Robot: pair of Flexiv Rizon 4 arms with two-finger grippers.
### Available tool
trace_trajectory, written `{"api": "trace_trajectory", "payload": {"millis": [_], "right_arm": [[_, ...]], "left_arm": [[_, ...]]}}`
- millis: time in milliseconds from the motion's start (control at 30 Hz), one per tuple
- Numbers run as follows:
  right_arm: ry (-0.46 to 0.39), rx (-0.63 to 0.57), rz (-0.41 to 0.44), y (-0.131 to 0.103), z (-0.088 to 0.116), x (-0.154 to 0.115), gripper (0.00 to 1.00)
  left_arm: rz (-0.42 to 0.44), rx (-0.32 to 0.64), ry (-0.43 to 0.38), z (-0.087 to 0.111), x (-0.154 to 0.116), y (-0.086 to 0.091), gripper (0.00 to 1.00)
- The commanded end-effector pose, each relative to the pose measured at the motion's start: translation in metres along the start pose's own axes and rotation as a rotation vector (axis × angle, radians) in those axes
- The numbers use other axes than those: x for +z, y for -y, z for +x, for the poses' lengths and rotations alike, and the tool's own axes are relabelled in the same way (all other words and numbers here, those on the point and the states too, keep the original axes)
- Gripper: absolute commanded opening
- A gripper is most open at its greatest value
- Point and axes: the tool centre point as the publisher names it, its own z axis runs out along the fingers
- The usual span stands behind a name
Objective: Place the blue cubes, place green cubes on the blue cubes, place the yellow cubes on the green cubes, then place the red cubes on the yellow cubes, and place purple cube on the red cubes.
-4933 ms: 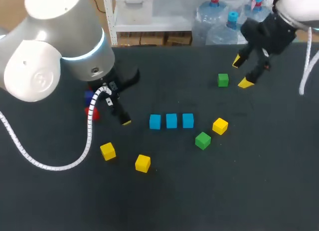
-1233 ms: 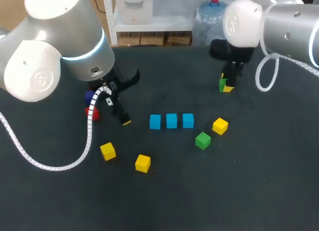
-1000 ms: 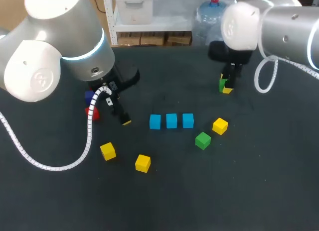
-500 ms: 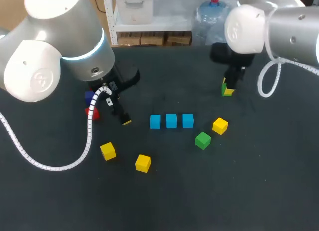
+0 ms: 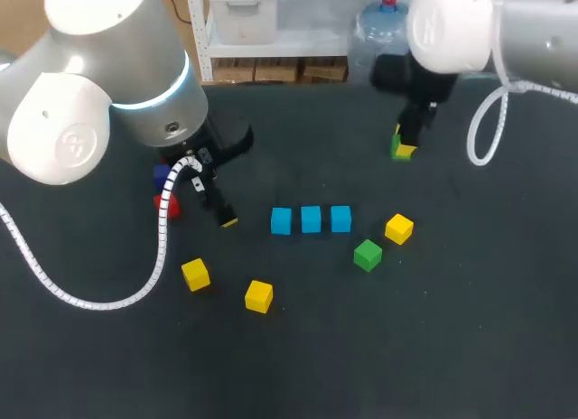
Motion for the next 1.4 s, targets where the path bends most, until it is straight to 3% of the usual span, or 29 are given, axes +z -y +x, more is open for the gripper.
{"api": "trace_trajectory", "payload": {"millis": [33, 267, 767, 1267, 1400], "right_arm": [[0.033, 0.003, 0.1, -0.036, -0.003, -0.014, 0.0], [0.065, -0.03, 0.154, -0.064, -0.025, -0.02, 0.0], [0.052, -0.184, 0.092, -0.105, -0.087, -0.003, 0.0], [0.059, -0.207, 0.088, -0.108, -0.09, -0.006, 0.0], [0.033, -0.196, 0.042, -0.105, -0.095, 0.011, 0.0]], "left_arm": [[0.003, 0.002, 0.003, 0.001, 0.0, -0.001, 1.0], [0.003, 0.002, 0.003, 0.001, 0.0, -0.001, 1.0], [0.003, 0.002, 0.003, 0.001, 0.0, -0.001, 1.0], [0.003, 0.002, 0.003, 0.001, 0.0, -0.001, 1.0], [0.003, 0.002, 0.003, 0.001, 0.0, -0.001, 1.0]]}}
